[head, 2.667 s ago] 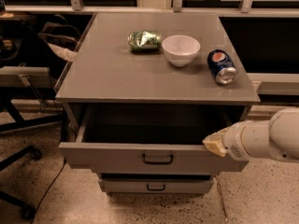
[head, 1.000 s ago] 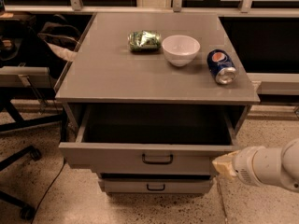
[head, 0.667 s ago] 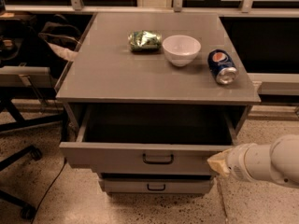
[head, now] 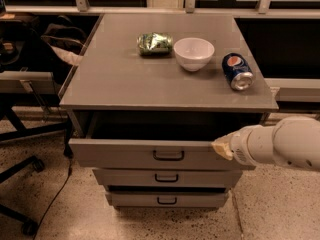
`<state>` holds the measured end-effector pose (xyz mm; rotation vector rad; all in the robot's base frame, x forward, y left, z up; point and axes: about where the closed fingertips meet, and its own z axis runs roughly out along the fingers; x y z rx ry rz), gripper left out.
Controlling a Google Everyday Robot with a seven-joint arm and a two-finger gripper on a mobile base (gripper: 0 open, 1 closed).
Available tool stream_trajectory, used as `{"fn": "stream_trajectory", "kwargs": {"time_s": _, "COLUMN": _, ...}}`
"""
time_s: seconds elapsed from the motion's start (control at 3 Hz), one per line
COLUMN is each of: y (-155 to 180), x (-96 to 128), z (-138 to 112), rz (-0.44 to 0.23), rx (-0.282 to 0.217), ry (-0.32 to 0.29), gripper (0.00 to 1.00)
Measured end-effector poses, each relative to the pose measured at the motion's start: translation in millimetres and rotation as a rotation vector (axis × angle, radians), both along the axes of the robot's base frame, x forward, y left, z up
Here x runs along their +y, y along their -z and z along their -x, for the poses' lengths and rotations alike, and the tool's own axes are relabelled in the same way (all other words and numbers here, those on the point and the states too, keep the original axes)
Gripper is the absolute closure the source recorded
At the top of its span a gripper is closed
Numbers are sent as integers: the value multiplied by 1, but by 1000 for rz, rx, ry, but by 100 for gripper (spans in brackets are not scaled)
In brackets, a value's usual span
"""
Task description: Close top drawer
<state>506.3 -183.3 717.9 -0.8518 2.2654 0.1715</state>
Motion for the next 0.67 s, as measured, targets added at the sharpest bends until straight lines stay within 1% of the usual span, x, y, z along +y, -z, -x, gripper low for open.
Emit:
{"fn": "stream_trajectory", "kwargs": {"time_s": 0.33, "y": 0, "x": 0, "z": 0, "rz": 0, "rx": 0, "ry": 0, "gripper": 78}}
{"fn": "stream_trajectory", "kwargs": {"time_s": 0.67, "y": 0, "x": 0, "z": 0, "rz": 0, "rx": 0, "ry": 0, "gripper": 100}}
